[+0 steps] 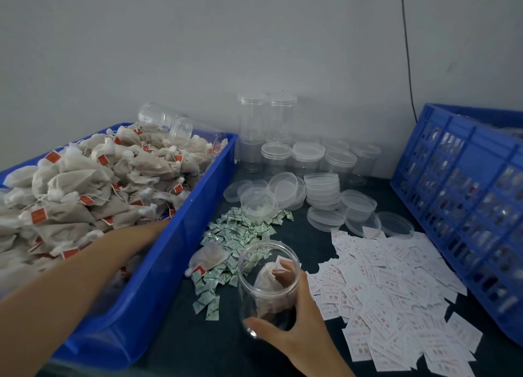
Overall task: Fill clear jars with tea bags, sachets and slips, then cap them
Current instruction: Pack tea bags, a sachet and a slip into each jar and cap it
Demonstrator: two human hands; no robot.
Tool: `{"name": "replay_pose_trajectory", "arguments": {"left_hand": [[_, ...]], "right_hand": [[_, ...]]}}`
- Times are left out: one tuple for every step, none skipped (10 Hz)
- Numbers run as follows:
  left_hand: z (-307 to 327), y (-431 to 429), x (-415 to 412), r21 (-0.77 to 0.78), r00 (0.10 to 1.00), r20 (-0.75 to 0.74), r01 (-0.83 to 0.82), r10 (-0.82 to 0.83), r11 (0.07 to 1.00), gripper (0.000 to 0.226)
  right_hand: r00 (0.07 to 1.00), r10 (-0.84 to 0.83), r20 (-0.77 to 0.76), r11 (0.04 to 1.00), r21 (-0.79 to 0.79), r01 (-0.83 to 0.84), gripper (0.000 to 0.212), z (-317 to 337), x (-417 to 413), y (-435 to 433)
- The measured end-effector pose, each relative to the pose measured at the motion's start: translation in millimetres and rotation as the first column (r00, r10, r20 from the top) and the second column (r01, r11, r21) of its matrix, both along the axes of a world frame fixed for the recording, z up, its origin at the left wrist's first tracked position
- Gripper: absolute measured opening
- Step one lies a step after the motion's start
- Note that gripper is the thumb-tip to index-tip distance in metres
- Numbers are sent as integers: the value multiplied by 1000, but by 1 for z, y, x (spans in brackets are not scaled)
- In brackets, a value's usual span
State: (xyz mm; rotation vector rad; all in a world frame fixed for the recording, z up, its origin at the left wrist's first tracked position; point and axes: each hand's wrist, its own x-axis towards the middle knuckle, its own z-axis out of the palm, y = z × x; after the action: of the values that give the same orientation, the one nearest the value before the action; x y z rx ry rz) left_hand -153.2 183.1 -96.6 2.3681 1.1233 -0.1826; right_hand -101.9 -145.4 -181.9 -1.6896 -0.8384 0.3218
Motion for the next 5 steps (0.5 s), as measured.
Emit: {"name": "replay_pose_trajectory", "arguments": {"left_hand": [[-6, 0, -5, 133, 988, -87, 136, -125, 982, 51], [-2, -2, -3, 58, 997, -46, 70, -68, 996, 44], [4, -6, -5, 130, 986, -109, 143, -129, 981, 37], [5, -6, -9, 125, 991, -86, 108, -98, 986, 32], [18, -14, -6, 219, 965, -157, 241, -210, 946, 26]], "right_hand": [[1000, 3, -5, 1000, 3, -3, 95, 0, -1, 0], [1000, 6, 1, 1000, 4, -6, 96, 0, 0, 0], [1000, 5, -8, 1000, -1, -5, 96, -1, 0, 0], [1000, 2, -5, 1000, -4, -2, 97, -2, 1, 0], [1000, 3, -5, 1000, -4, -3, 97, -3, 1, 0]]}}
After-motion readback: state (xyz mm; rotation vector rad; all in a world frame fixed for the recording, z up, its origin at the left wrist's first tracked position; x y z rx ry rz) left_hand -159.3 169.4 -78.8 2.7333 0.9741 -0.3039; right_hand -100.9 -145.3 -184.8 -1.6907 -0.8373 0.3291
